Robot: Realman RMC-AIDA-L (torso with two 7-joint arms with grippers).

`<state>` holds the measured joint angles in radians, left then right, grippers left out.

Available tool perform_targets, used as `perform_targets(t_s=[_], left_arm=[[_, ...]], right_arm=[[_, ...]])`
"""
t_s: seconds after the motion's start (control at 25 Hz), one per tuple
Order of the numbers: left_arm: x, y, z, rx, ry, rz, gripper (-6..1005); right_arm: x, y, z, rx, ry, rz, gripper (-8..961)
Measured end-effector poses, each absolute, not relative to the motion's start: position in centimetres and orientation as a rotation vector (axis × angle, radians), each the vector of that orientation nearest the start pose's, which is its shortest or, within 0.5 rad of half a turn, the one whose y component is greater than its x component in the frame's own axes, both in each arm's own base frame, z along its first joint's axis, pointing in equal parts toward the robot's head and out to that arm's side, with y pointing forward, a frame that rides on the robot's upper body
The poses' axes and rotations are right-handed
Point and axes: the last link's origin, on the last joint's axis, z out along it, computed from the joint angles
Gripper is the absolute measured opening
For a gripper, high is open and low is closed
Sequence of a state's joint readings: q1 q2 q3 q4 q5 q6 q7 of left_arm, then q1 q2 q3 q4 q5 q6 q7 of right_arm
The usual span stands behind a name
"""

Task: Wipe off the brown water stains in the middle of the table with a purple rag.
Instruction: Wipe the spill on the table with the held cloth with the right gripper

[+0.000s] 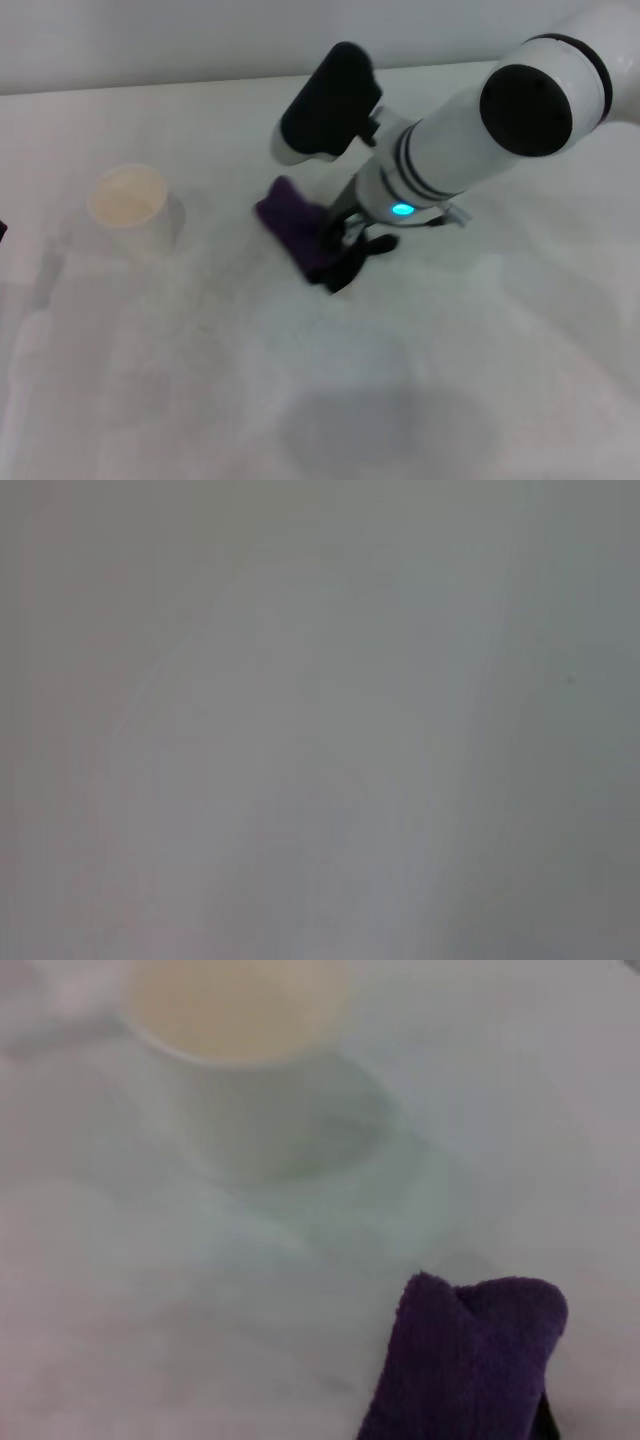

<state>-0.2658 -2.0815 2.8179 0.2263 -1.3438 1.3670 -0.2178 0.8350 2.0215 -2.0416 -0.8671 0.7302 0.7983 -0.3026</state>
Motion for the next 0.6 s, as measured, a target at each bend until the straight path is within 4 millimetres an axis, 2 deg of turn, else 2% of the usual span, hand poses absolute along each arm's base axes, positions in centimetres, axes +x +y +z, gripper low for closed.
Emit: perform_targets(t_s=[0.08,0.32,0.48,0.6], left_arm=[[-34.8,25.7,-2.7,-1.510,-0.680,-0.819,888],[-34.9,25.6,-2.6,-1.510,-0.679,-0.812,888],[-35.0,25.6,-2.5,-1.510,-0.676,-0.807,888],[-35.0,25.6,-2.5,-1.510,-0.674,-0.807,888]], right_arm=[[17.4,39.2,-10.8,-2.498,0.646,-0.471,89],[17.5,39.1,-8.7,-2.476,0.682,-0.438,89],[17.9,37.7,-7.7,-2.536,0.610,-0.562,90],[17.9,36.1,-8.2,-2.621,0.586,-0.594,90]])
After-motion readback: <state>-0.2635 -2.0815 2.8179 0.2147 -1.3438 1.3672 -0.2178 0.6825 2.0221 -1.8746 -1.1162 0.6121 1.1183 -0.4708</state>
